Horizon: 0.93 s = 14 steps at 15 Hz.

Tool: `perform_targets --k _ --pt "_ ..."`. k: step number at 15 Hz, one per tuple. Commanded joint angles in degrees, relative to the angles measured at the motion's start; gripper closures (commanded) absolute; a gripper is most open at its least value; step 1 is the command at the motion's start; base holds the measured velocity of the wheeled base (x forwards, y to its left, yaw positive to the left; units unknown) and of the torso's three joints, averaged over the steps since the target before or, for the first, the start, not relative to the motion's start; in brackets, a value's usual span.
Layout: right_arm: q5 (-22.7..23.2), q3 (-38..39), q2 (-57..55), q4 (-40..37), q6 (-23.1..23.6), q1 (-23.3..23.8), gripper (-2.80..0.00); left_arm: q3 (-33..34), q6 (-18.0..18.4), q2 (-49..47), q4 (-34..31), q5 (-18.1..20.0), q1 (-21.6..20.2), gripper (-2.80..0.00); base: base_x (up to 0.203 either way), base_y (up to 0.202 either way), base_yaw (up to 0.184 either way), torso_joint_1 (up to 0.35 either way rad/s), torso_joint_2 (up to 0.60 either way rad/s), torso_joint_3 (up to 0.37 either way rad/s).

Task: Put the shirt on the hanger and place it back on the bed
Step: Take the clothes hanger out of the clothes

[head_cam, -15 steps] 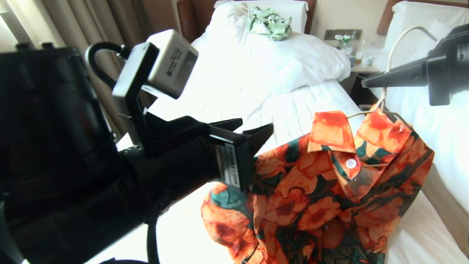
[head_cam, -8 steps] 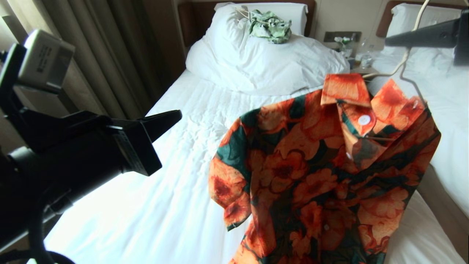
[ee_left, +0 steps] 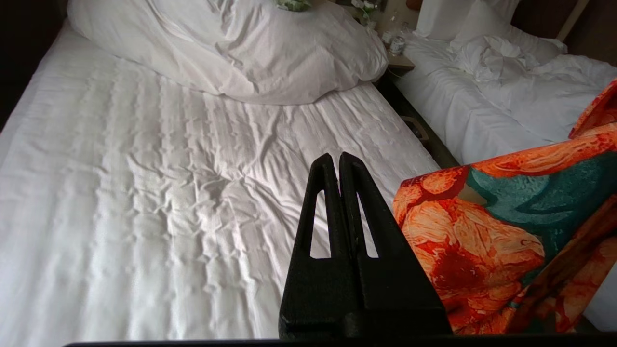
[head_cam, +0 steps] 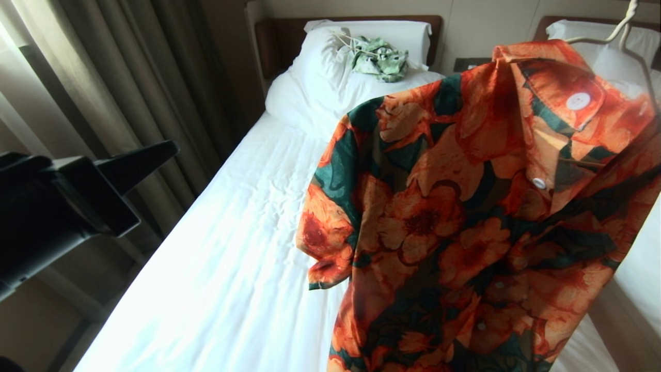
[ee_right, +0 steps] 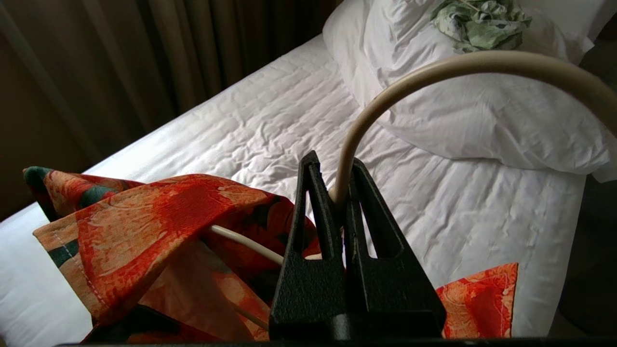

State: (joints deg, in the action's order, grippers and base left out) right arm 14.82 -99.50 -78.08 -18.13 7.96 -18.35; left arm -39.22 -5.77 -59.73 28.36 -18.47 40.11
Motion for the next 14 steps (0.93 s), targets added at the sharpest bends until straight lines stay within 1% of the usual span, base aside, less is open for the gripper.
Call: perform_targets --k 1,4,7,11,14 --pt "0.05 -0.17 0.83 0.87 0.23 -0.02 0.00 0.60 -0.03 2.71 0.07 -0.16 -1.29 0.00 0.000 0.000 0.000 0.159 -0.52 -0.364" --pt "-0.08 -0.17 0.71 1.73 1.87 -0.15 0.00 0.73 -0.03 3.98 0.03 -0.25 -2.23 0.00 0.000 0.000 0.000 0.174 -0.53 -0.360" --pt "-1.20 -0.01 0.04 1.96 3.34 -0.13 0.00 0.81 -0.03 4.48 0.03 -0.25 -2.70 0.00 0.000 0.000 0.000 0.199 -0.57 -0.365" --pt "-1.21 0.10 -1.14 2.67 3.82 0.42 0.00 0.73 0.06 4.80 0.03 -0.25 -2.66 0.00 0.000 0.000 0.000 0.243 -0.60 -0.376" --pt "-1.85 -0.05 -2.58 3.74 5.31 0.73 0.00 0.43 0.32 5.50 0.03 -0.26 -2.66 0.00 0.000 0.000 0.000 0.180 -0.44 -0.257"
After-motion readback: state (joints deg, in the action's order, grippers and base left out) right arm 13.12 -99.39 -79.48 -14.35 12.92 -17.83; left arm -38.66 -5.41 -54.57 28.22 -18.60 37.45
